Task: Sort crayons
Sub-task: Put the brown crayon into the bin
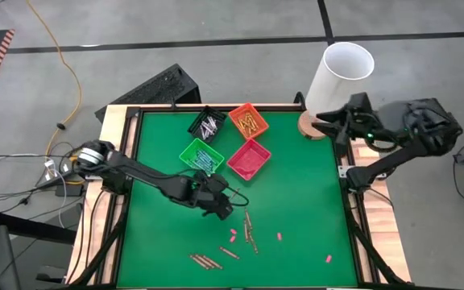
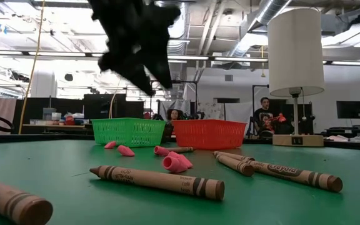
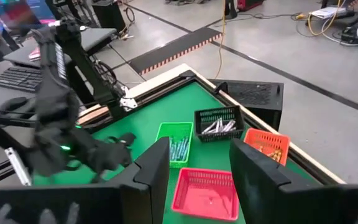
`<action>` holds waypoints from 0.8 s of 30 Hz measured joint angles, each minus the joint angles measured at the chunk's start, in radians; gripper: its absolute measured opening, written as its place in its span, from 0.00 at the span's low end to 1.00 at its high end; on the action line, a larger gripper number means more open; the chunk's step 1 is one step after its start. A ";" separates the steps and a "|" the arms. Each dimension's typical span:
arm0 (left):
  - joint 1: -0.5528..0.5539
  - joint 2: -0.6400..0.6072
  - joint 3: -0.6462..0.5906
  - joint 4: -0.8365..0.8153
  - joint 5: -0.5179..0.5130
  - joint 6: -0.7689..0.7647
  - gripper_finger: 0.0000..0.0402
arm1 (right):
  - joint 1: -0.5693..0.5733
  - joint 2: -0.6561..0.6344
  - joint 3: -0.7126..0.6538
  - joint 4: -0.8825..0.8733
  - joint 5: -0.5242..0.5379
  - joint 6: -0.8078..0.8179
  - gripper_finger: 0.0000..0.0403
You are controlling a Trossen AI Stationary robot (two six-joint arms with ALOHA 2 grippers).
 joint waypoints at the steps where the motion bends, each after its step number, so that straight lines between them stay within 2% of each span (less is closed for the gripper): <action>1: 0.008 0.023 0.000 0.010 0.013 -0.015 0.60 | 0.020 0.000 0.000 -0.011 0.015 0.014 0.41; 6: 0.046 0.088 0.000 0.061 0.083 -0.043 0.60 | 0.086 0.025 0.000 -0.023 0.071 0.041 0.41; 11: 0.077 0.104 0.001 0.061 0.092 -0.042 0.60 | 0.099 0.067 0.000 -0.024 0.084 0.041 0.41; 24: 0.067 0.106 0.001 0.060 0.016 -0.016 0.60 | 0.098 0.111 -0.001 -0.023 0.083 0.037 0.41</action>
